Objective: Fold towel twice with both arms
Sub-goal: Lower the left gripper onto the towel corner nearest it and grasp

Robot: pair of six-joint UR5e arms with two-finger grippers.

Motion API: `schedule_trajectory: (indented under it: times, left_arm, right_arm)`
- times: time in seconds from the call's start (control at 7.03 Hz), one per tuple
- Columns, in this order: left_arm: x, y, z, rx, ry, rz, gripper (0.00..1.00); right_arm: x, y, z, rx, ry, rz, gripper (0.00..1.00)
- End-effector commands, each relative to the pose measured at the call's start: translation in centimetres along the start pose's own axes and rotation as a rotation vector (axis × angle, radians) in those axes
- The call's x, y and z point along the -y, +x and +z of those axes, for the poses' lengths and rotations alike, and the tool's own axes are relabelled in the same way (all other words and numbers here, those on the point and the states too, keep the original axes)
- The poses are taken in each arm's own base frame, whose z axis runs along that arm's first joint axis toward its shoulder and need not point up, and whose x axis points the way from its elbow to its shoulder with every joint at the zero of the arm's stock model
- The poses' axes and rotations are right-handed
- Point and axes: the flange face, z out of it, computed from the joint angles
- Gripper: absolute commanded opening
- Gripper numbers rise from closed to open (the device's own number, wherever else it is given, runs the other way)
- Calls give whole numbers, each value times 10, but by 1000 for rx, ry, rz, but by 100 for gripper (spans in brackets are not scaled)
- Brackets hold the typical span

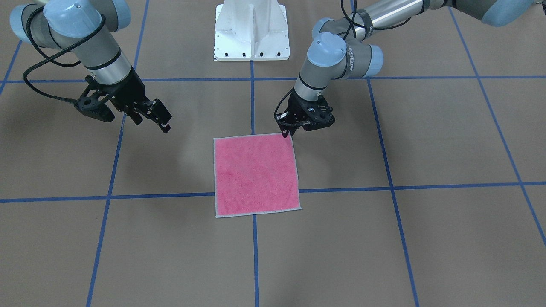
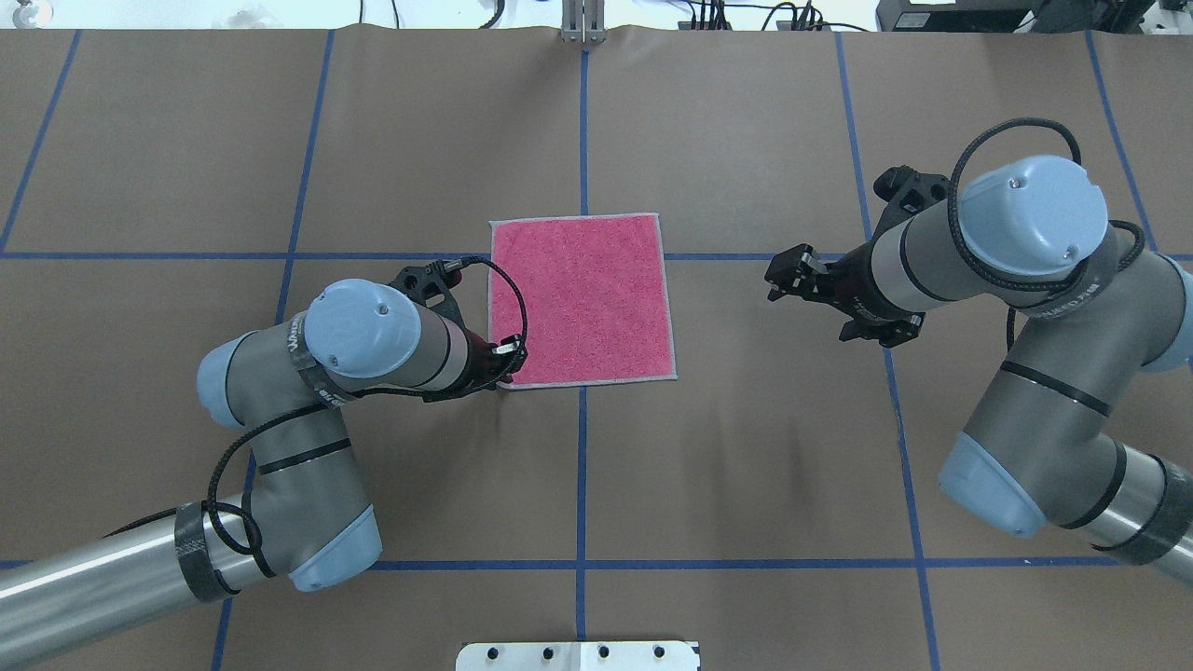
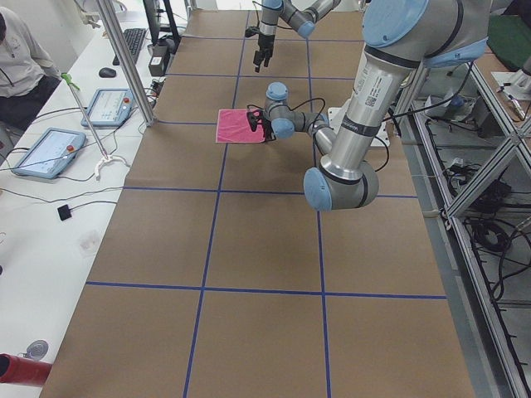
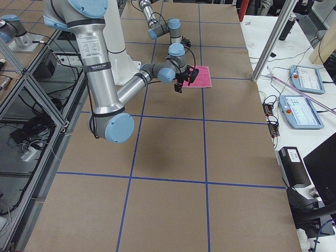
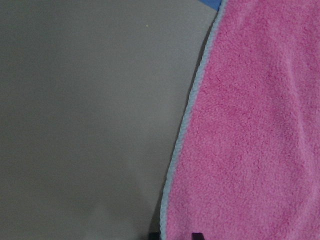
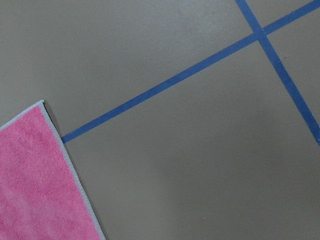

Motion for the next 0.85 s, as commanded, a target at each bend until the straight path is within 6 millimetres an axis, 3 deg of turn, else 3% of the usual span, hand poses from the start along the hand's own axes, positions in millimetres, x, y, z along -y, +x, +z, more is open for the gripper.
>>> schedule_trajectory:
  times: [0.0,0.14,0.43,0.71]
  left_arm:
    - [0,0,0,0,0,0,13]
    - [0,-1,0,2,0,0,2]
    - [0,-1,0,0,0,0,0]
    - [0,-1,0,2,0,0,0]
  right_arm:
    - [0,0,0,0,0,-1,100]
    - [0,0,0,0,0,0,100]
    - [-3,1,4,-6,-3,-3,100]
    - [-27,-9,23,-13,17,-40,100]
